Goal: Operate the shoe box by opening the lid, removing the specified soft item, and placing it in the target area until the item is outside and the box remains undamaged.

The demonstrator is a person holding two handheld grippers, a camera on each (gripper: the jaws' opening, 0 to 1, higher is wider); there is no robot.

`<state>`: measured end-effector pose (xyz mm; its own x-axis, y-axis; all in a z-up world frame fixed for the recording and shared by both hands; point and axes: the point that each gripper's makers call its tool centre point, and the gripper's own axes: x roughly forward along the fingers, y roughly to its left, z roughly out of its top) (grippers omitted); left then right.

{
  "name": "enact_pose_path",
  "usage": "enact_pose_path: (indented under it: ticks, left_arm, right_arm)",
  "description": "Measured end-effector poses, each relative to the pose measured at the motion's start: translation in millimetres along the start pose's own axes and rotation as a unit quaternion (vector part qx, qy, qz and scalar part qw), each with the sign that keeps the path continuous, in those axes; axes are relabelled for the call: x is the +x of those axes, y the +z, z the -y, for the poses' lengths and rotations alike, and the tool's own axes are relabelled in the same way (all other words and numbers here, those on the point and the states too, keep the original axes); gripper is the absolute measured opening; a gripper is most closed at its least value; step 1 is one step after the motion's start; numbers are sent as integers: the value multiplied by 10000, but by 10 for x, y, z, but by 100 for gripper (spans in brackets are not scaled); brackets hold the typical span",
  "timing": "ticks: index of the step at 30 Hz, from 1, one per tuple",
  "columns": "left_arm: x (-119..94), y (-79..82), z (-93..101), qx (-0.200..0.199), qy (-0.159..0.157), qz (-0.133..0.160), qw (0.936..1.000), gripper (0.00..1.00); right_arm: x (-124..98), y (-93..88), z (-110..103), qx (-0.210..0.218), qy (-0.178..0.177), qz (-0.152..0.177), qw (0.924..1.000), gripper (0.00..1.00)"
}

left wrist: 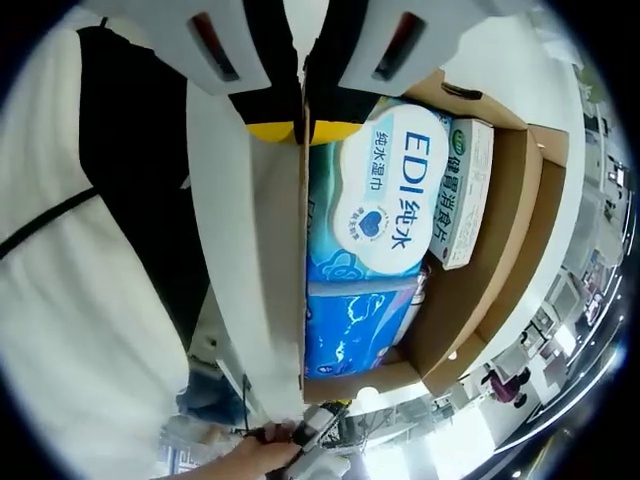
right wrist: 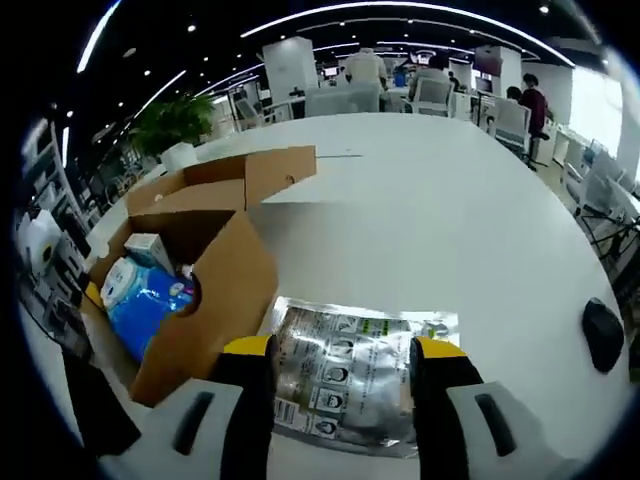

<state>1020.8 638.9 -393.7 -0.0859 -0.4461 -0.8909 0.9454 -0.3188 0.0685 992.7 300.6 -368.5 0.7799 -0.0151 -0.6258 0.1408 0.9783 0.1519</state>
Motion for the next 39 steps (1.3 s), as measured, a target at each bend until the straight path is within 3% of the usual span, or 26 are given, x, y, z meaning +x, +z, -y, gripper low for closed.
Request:
enact_pose_path:
  ticks: [2,4,6,7,8,13,15,17,19,24,26,28,29,31,34,35,36,37,39]
  left_arm:
    - [0,0,6,71,21,-27,10000,1]
    - [1,-4,2,64,39,-29,10000,1]
    - [5,-11,-1,-295,5,-57,9995,1]
    - [6,-12,-10,-252,-33,-73,9996,1]
    - [8,-13,-11,-214,-76,-80,9997,1]
    - [8,-7,12,-115,-16,-23,9999,1]
    - [14,-14,3,-60,6,-30,10000,1]
    - [17,-14,-1,-72,16,-21,10000,1]
    - [27,-23,3,67,31,36,10000,1]
    - [40,-16,3,-4,81,21,10000,1]
    - [44,-15,-2,-115,45,2,9999,1]
    - [47,-14,-10,-180,-24,-39,9998,1]
    - [44,-15,2,-127,-33,-24,9999,1]
    - [42,-7,14,91,43,80,9999,1]
    - [54,-14,11,23,63,9,10000,1]
    - [61,-22,8,5,63,-5,10000,1]
    - [61,-27,8,5,60,-14,10000,1]
    - [57,-22,8,1,57,-13,10000,1]
    - [51,-16,9,31,45,8,10000,1]
  right_arm:
    - [-58,92,-13,129,118,138,9998,50]
    - [-130,173,97,39,-186,246,9995,52]
    - [-152,209,206,-277,-393,213,9986,45]
    - [-175,247,202,-243,-377,242,9987,41]
    - [-220,341,197,-255,-345,360,9984,39]
    - [-335,772,98,-295,-74,1067,9938,49]
    - [-409,884,49,-414,-162,961,9944,55]
    - [-392,916,66,-791,-220,800,9934,55]
    - [-427,1068,-11,-1103,-195,860,9900,55]
    - [-467,1201,-319,-1904,269,698,9788,50]
    - [-462,1174,-447,-2300,508,533,9704,46]
    - [-481,964,-671,-2506,1111,-152,9616,34]
    - [-483,912,-725,-2650,1211,-322,9561,31]
    - [-485,810,-789,-3105,1334,-644,9390,35]
    - [-562,724,-921,-3624,1547,-978,9139,43]
    - [-580,663,-940,-3825,1639,-1172,9017,43]
    - [-597,586,-930,-4166,1669,-1431,8821,43]
    - [-592,567,-910,-4301,1630,-1506,8751,43]
    - [-540,547,-864,-4710,1558,-1568,8540,44]
